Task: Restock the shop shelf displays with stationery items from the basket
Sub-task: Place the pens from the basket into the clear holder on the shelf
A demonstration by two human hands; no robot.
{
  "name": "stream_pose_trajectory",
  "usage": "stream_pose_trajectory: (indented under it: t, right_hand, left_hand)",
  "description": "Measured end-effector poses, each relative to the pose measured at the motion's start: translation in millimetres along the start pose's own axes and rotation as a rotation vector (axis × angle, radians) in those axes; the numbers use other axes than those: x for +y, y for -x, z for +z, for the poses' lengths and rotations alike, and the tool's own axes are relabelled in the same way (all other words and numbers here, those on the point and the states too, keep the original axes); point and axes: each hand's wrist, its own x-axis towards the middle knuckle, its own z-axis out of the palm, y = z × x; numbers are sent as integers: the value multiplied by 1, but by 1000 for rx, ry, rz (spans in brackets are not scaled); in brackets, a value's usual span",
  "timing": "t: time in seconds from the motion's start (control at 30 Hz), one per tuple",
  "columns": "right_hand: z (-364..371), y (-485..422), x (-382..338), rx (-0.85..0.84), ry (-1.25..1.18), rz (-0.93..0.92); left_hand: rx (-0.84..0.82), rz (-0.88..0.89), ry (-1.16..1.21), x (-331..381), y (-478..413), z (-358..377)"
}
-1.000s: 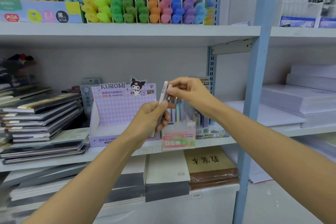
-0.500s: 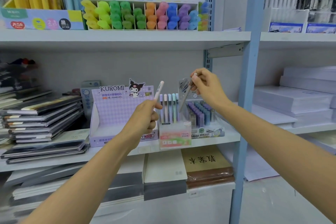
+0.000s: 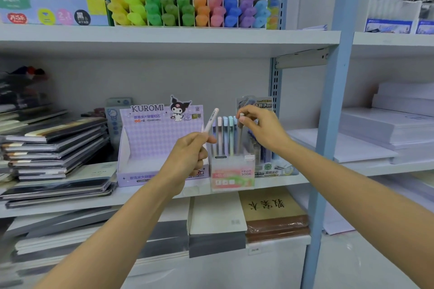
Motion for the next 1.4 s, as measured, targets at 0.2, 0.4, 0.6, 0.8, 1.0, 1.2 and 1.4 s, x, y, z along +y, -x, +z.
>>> stream_pose_trajectory:
  t: [0.2,0.4,0.6,0.8,1.0,1.2,1.4]
  right_hand:
    - [7,-6,1,69,23,22]
    - [13,-10,11,41,204,109]
    - [-2,-2,-13,48,-207,2]
    - [-17,7,-29,-261,-503,-27]
    - [-25,19,-23,-206,-598,55]
    - [-23,30,-39,-373,-502,32]
    - [-30,17,-74,-184,-512,-128]
  left_hand:
    - [21,0,21,-4,-2,4]
    - [13,29,36,-6,-1,2]
    - [-2,74,25,-7,0,0]
    - [-14,73,75,-1,2,-4]
    - [81,63,469,11,5,-10]
    - [180,206,352,21,11,-1]
    - [144,446,72,34,13,5]
